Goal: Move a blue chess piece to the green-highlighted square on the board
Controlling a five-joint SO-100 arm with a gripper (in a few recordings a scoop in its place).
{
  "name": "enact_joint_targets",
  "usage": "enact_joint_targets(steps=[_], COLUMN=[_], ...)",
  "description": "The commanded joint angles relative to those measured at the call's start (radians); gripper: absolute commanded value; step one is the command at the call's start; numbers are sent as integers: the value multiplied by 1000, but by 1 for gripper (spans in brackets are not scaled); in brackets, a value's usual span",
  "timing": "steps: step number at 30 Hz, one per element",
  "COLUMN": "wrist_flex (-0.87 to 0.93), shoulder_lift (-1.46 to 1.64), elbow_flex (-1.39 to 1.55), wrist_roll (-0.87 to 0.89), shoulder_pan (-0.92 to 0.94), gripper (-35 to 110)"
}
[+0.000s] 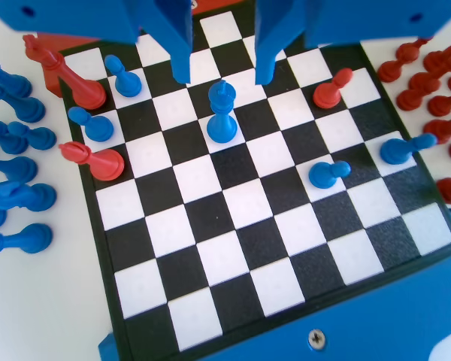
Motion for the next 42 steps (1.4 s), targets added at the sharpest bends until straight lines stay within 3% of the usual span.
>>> enact_joint_targets(steps=[1, 27, 36, 42], wrist_flex=[8, -52, -61, -69], shoulder_lift=[5, -118, -118, -118], elbow_flex=[-63, -64, -48, -43], wrist_roll=[-8, -21, -40, -46], shoulder_pan=[-8, -17, -11, -9], gripper=[15, 15, 1, 1])
